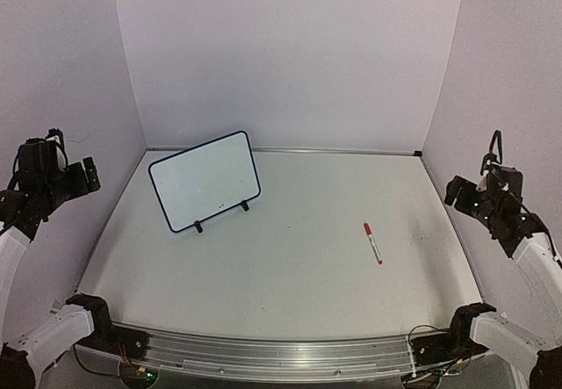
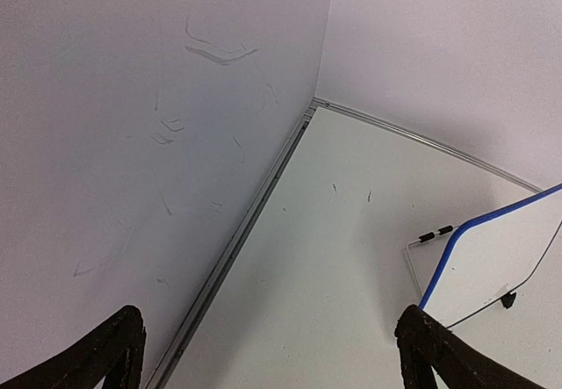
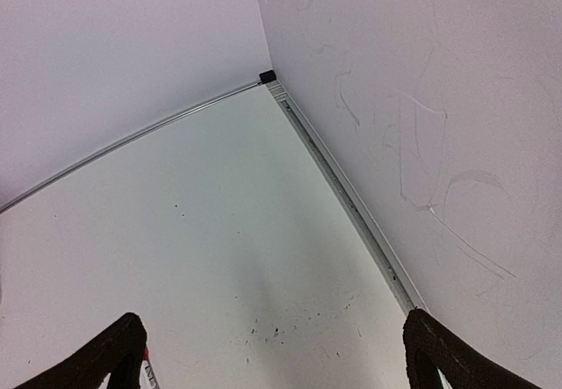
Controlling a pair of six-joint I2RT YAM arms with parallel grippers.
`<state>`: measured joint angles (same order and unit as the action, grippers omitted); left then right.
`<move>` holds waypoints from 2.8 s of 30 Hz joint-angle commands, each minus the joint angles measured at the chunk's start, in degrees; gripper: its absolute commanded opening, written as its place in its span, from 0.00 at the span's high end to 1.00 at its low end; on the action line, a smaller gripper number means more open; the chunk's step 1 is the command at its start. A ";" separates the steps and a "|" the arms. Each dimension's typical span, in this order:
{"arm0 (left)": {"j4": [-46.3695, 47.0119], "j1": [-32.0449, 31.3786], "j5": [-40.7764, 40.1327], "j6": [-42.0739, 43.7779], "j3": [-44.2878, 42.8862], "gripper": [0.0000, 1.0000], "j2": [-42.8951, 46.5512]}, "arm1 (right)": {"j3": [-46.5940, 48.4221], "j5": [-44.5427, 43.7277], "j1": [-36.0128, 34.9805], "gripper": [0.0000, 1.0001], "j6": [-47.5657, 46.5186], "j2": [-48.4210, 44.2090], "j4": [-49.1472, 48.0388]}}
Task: Write a sentence on the whiteboard
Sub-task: Move the whiteboard stand to the corner of the board.
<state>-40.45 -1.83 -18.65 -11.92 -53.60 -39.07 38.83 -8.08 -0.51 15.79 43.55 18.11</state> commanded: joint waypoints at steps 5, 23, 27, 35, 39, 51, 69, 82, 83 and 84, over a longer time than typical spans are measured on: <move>4.13 0.07 4.98 4.96 -3.01 0.00 -1.80 | 5.63 8.19 0.07 0.04 -4.35 1.45 1.87; 13.27 0.05 14.30 0.85 0.27 0.00 -8.13 | 25.44 6.23 -41.15 0.20 -2.35 41.60 -2.89; 12.69 0.07 15.58 0.47 0.84 0.00 -8.46 | 32.77 11.36 -44.83 0.35 -1.43 55.04 -6.94; 13.11 0.07 16.78 0.41 1.64 0.00 -6.98 | 50.00 11.07 -48.53 0.46 -2.04 77.57 -9.87; 13.29 0.07 17.69 0.38 1.85 0.00 -7.06 | 55.01 10.51 -48.57 0.50 -2.62 83.10 -13.42; 13.21 0.02 20.20 0.15 1.67 0.00 -8.86 | 72.71 10.75 -48.60 0.57 -4.02 99.91 -14.95; 12.87 0.06 20.88 0.46 1.15 0.00 -10.32 | 85.15 8.31 -49.02 0.74 -1.22 109.77 -13.02; 12.58 0.06 20.64 0.59 1.05 0.00 -10.47 | 68.42 -8.62 -52.81 1.00 -2.22 99.57 -21.94; 12.58 0.06 20.61 0.59 1.05 0.00 -10.43 | 67.26 -9.63 -53.01 1.00 -2.29 98.75 -22.38; 12.56 0.07 20.48 0.59 1.11 0.00 -10.34 | 65.29 -11.64 -53.38 1.00 -2.74 97.30 -22.80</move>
<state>-29.39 -1.83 1.56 -11.84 -51.68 -49.93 110.02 -11.68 -52.90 12.10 146.93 -3.81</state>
